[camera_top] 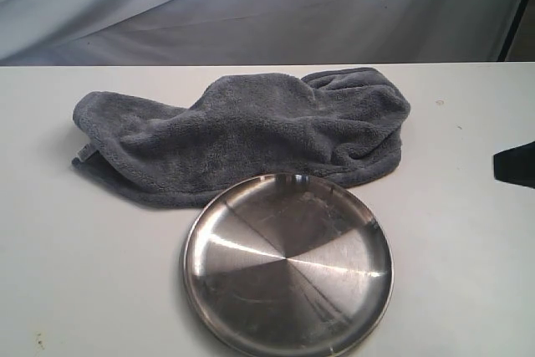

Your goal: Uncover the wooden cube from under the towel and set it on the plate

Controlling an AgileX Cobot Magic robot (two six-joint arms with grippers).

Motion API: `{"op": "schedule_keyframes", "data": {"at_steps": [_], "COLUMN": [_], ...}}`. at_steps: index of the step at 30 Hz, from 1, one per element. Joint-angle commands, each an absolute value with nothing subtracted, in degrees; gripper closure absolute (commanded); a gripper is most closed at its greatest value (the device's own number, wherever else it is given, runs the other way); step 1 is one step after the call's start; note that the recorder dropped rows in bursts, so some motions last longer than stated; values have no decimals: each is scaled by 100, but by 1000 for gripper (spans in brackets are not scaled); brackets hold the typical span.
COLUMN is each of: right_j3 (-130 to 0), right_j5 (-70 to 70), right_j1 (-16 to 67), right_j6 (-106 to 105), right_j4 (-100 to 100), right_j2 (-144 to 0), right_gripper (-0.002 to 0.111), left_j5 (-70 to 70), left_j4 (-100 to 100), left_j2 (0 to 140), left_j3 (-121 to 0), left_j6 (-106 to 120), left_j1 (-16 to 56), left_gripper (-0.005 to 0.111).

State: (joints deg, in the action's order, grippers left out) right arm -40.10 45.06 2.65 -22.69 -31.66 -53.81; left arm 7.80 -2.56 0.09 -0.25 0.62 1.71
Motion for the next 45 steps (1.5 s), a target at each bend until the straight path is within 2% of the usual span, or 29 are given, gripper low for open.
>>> {"op": "schedule_keyframes", "data": {"at_steps": [1,8,15,22,29,37,45], "right_j3": [-4042,-4106,-4762,-5794,-6626,-6879,-6879], "right_j5": [4472,3483,2855,2868,3123,3083,3043], "right_j1": [588,1971,3141,3695,4116,3930,2564], "right_j6": [-2736,-2685,-1943,-290,197,204,521], "right_j4": [-3667,-3667,-2849,-1136,-418,58,238], "right_j2": [-6148,-7218,-8290,-9217,-10024,-10426,-10437], "right_gripper": [108,108,108,108,108,108,108], "left_j5": [777,777,777,777,777,777,777], "left_j4": [-252,-252,-252,-252,-252,-252,-252], "left_j2": [0,0,0,0,0,0,0], "left_j3": [0,0,0,0,0,0,0], "left_j6": [62,52,45,61,61,44,44], "left_j1": [160,160,160,160,160,160,160], "left_gripper": [105,105,105,105,105,105,105]}}
